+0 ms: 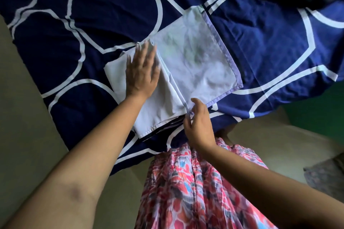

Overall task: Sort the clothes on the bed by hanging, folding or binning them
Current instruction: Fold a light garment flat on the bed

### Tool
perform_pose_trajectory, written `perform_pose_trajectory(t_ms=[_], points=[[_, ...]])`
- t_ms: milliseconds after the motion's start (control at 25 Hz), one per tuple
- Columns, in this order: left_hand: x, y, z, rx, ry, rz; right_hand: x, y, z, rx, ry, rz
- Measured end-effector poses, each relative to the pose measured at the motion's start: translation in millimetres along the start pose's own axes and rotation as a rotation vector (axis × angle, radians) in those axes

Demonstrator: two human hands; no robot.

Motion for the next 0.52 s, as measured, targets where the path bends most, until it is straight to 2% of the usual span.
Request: perform_pose_trajectory(t_ms=[80, 160, 200, 280, 360, 440, 520], points=[[-20.4, 2.6, -3.3, 0.017, -0.152, 0.011, 4.1, -25.7, -4.2, 0.314, 0.159, -0.265], [-33.3, -0.1, 4.1, 0.069, -0.215, 0.042, -17.7, -41.9, -12.6, 0.623, 0.095, -0.422], [-40.0, -2.3, 7.2, 0.093, -0.251, 0.089, -31.0, -40.3, -13.6, 0.700, 0.027, -0.500], [-48.6, -2.9, 10.1, 0.111, -0.317, 0.160, -50.0, -23.0, -7.0, 0.694, -0.088, -0.665], [-43.0, -0.4, 8.7, 0.107, -0.320, 0.104, -57.3, -9.7, -2.4, 0.645, -0.150, -0.784], [-20.5, -6.7, 3.9, 0.103, -0.195, 0.036, -53.3, -13.8, -4.4, 0.631, -0.102, -0.795], [11.7, -37.4, -6.6, 0.201, 0.017, -0.006, -52.4, -34.3, -15.8, 0.724, -0.035, -0.747]])
Point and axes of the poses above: each hand's wrist, its own z-axis towards the middle knuckle, its own x-axis out of the back of the hand, y = z × x, the point moved 8 cm from there along z, towards the middle knuckle, and after that the axes turned 6 degrees about -z, right-handed, at the moved point
